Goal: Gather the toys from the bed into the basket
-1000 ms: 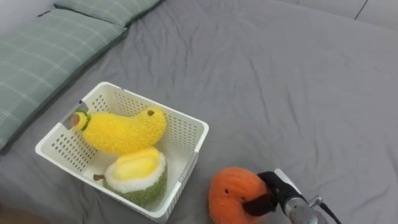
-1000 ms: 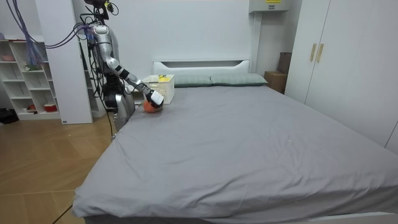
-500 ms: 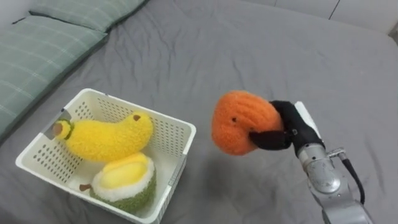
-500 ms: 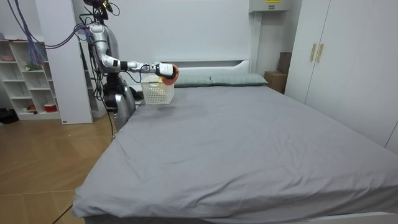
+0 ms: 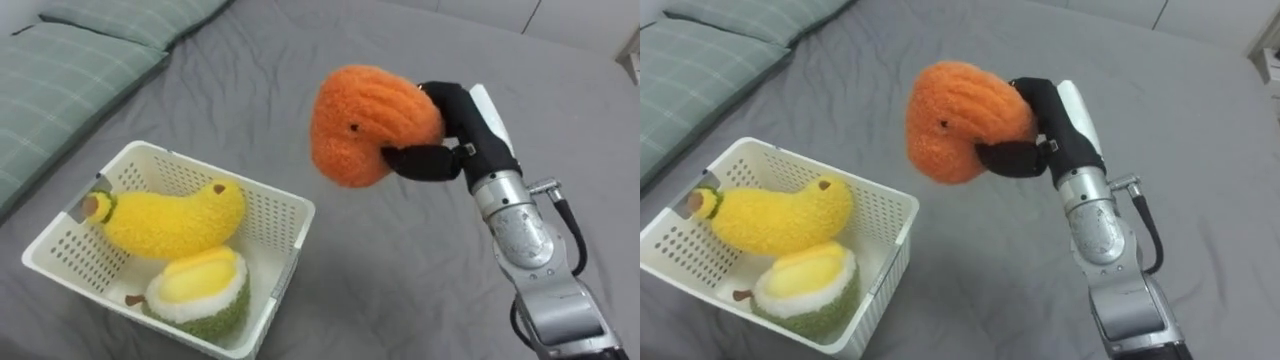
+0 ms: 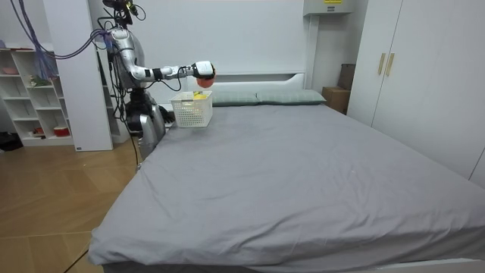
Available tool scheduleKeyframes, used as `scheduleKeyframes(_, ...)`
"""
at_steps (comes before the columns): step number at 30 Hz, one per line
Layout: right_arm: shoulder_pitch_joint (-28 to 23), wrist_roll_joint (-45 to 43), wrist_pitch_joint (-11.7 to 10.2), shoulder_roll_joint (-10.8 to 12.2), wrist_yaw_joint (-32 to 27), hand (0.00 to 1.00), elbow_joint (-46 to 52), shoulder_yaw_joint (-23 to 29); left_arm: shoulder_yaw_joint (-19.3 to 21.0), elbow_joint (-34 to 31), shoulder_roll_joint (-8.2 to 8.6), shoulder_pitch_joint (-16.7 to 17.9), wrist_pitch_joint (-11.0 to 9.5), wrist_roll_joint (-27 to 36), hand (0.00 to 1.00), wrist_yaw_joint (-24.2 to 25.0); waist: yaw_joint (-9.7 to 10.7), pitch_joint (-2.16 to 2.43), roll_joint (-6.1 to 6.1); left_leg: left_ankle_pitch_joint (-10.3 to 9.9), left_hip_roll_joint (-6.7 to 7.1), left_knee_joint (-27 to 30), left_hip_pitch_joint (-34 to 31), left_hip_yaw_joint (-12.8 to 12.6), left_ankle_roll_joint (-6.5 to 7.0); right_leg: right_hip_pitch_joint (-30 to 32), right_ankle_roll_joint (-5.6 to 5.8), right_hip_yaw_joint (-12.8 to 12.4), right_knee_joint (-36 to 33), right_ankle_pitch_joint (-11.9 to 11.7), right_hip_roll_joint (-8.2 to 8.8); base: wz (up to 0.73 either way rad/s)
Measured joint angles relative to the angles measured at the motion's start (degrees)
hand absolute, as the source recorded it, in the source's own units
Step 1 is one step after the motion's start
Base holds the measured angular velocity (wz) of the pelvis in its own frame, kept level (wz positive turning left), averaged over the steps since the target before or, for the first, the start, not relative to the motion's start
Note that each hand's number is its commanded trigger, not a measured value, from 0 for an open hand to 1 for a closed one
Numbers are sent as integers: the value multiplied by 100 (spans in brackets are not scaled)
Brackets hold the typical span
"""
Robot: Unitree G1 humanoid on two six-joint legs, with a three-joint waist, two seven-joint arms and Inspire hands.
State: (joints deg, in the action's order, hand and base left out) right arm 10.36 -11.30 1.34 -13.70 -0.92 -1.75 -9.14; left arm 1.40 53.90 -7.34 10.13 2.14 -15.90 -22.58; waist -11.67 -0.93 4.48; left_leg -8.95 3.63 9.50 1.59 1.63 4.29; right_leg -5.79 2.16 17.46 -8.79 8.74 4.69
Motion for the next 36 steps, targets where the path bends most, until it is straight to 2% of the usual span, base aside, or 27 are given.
scheduleKeyframes(6, 364, -76, 105, 7, 86, 96, 1, -488, 60, 25, -14, 27, 151, 4, 0, 78, -267, 6, 25, -4, 11, 14, -38, 79, -1, 7, 1, 103, 10, 0, 9, 6)
scheduleKeyframes(9, 527, -208, 141, 19, 177, 94, -2, -602, 71, 26, -14, 27, 162, 2, 0, 117, -415, 9, 66, -2, 18, 31, -63, 107, -1, 11, 2, 160, 10, 0, 19, 7)
scheduleKeyframes(11, 615, -208, 141, 20, 182, 84, -2, -603, 79, 24, -15, 25, 163, 2, 0, 190, -472, 12, 103, -2, 25, 45, -102, 136, -1, 24, 4, 172, 10, -1, 23, 6)
scheduleKeyframes(13, 707, -138, 156, 37, 182, 78, -2, -650, 80, 21, -16, 22, 173, 4, 0, 263, -605, 10, 142, -2, 23, 90, -96, 146, -1, 13, 5, 184, 11, -2, 21, 2)
scheduleKeyframes(15, 788, -152, 204, 73, 212, 58, -2, -799, 82, 13, -15, 26, 174, 1, 0, 319, -636, 10, 152, -3, 28, 88, -107, 173, -1, -3, 6, 224, 13, -2, 22, 6)
scheduleKeyframes(16, 842, -153, 229, 107, 264, 54, -2, -874, 92, -1, -16, 20, 174, 0, 0, 322, -636, 8, 159, -3, 32, 92, -123, 199, -2, -7, 6, 256, 13, -2, 24, 11)
scheduleKeyframes(18, 894, -180, 241, 155, 300, 5, -2, -950, 126, -3, -18, 5, 175, 0, 0, 324, -635, 13, 166, -3, 40, 111, -140, 243, -2, -17, 6, 296, 13, -2, 28, 14)
scheduleKeyframes(20, 932, -236, 247, 195, 330, 0, -4, -1002, 172, -5, -28, -18, 184, 1, 0, 352, -680, 7, 170, -3, 54, 133, -163, 309, -3, -17, 6, 320, 13, -2, 30, 13)
scheduleKeyframes(23, 933, -225, 250, 218, 333, 0, -12, -1021, 176, -62, -68, -53, 253, 0, 0, 445, -771, 0, 181, 0, 68, 160, -201, 358, -4, -11, 6, 336, 16, -2, 30, 8)
scheduleKeyframes(27, 933, -226, 252, 224, 335, 0, -30, -1151, 180, -63, -139, -53, 284, 0, 0, 529, -784, -40, 215, 0, 85, 201, -247, 421, -5, -11, 7, 394, 18, -3, 33, 8)
scheduleKeyframes(36, 932, -197, 246, 255, 174, 0, -245, -1225, 179, -73, -137, -69, 282, 2, 0, 519, -886, -29, 249, 1, 84, 197, -231, 412, -5, 0, 8, 370, 19, -4, 33, 1)
